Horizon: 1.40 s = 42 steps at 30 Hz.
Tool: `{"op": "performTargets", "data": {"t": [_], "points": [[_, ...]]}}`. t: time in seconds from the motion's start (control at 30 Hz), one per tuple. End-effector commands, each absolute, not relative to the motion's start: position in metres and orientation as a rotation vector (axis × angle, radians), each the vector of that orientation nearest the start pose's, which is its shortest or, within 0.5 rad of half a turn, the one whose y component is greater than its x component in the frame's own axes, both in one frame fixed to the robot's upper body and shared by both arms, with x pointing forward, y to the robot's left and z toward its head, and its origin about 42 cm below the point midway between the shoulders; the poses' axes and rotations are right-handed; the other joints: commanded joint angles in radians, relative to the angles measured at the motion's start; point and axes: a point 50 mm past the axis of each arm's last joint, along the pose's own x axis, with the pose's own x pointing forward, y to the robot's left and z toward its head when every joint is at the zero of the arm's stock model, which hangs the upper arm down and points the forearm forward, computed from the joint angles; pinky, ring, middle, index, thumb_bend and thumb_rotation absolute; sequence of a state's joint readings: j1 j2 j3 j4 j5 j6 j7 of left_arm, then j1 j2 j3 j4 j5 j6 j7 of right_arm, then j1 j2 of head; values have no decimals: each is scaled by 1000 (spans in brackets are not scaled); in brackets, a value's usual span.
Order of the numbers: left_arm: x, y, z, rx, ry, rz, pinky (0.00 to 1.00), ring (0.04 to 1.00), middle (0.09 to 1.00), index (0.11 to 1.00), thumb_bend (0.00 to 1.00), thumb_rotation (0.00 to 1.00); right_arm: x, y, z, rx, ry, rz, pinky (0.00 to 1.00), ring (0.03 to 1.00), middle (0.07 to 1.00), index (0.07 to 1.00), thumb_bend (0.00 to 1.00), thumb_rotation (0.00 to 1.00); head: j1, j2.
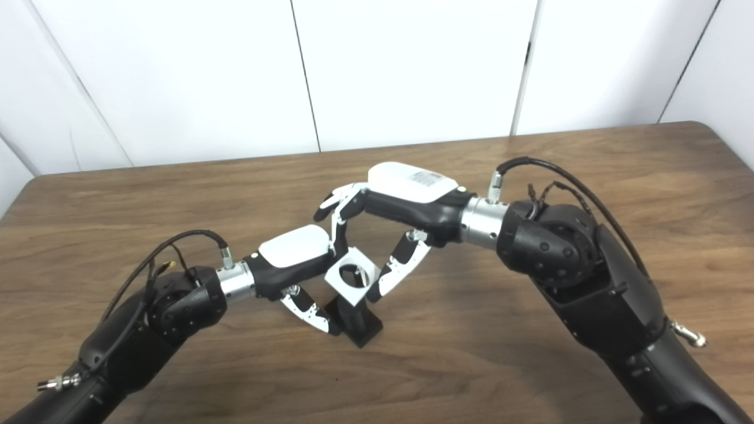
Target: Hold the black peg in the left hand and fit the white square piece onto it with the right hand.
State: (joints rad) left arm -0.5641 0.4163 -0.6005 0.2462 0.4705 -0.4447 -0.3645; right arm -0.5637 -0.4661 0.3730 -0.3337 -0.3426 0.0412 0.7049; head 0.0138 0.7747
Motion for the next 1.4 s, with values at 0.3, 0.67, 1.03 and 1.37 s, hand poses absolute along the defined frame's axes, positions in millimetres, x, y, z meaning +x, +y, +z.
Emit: {"op": "performTargets", "data": {"t": [0.3,0.67,1.03,1.37], "points": [[385,156,153,1198,-428,-1144,618,736,770,494,521,72,369,-147,329,-1167,-570,985,823,928,856,479,518,145,8,3],[383,156,154,1178,-421,-1140,616,736,781,494,520,75,372,-141,315,-1138,-540,993,836,931,857,480,517,144,14,4],[381,158,157,1190,-438,-1134,606,723,778,495,521,76,376,-144,309,-1147,-516,992,845,939,862,480,516,146,14,8],[380,161,161,1200,-437,-1134,605,718,773,495,521,74,378,-151,301,-1150,-487,990,836,933,857,480,518,145,9,15]]}}
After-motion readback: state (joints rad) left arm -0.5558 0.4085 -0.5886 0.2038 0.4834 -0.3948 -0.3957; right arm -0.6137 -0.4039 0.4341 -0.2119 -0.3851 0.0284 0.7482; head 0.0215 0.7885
